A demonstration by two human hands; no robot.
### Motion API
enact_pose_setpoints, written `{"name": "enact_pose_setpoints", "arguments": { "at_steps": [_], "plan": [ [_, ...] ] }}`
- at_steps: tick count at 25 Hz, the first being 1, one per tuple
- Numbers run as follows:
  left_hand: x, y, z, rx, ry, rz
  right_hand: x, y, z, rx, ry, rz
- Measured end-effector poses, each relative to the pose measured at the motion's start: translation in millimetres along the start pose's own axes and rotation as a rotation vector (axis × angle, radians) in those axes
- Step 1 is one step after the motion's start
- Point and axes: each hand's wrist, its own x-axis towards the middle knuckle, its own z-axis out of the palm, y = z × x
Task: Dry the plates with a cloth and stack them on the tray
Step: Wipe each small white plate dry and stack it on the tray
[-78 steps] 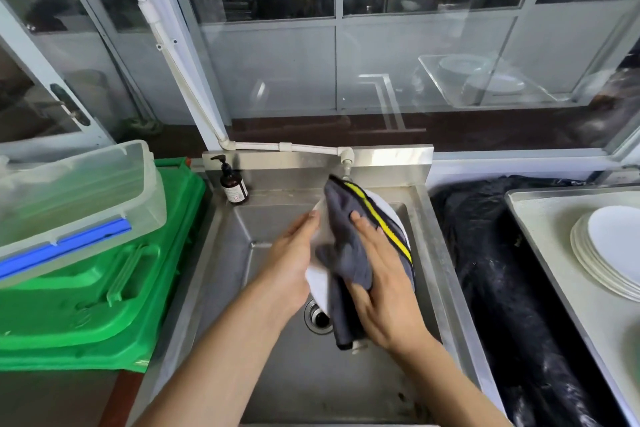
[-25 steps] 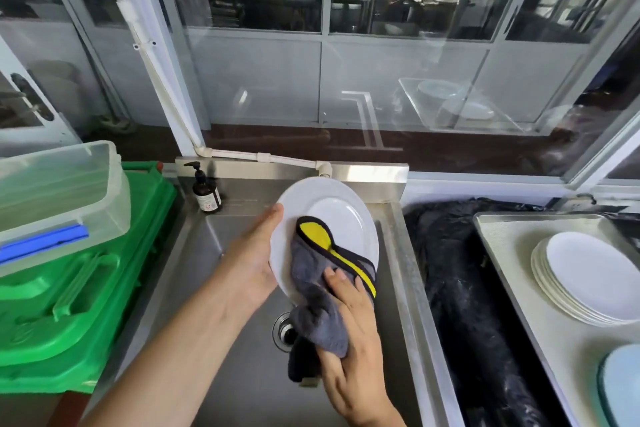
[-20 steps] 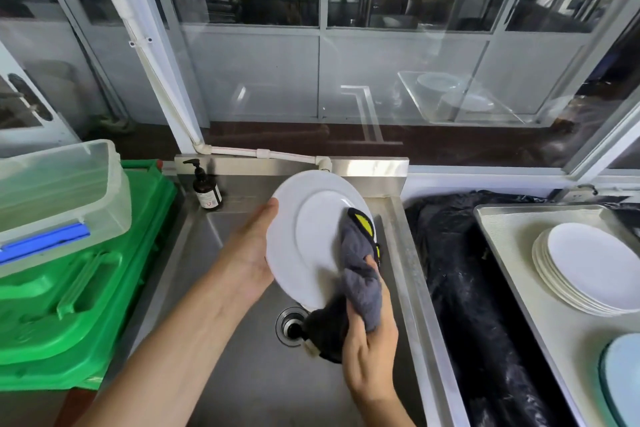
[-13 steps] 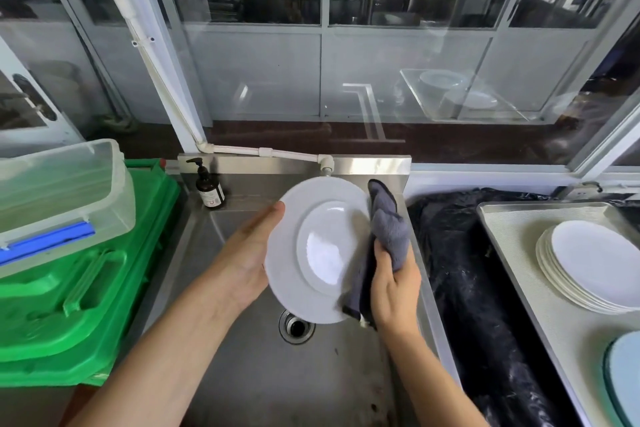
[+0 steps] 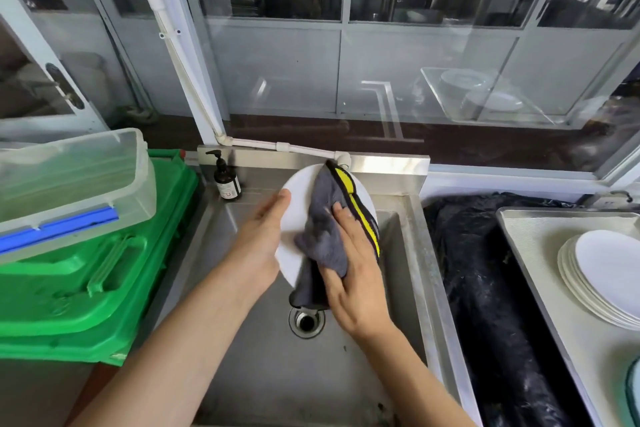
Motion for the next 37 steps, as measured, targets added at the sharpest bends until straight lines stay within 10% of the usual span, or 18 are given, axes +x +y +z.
{"name": "enact_pose_setpoints", "arguments": {
  "at_steps": [13, 29, 37],
  "plan": [
    [-10, -12, 8, -0.094, -0.085, -0.041, 43, -13, -10, -0.123, 0.049, -0.097],
    [-10, -17, 9, -0.131, 0.019, 0.058, -20, 13, -3, 0.209, 0.477, 0.731],
    [-1, -42, 7, -0.041, 0.031, 0.132, -37, 26, -13, -0.014, 0.115, 1.0]
  ]
}}
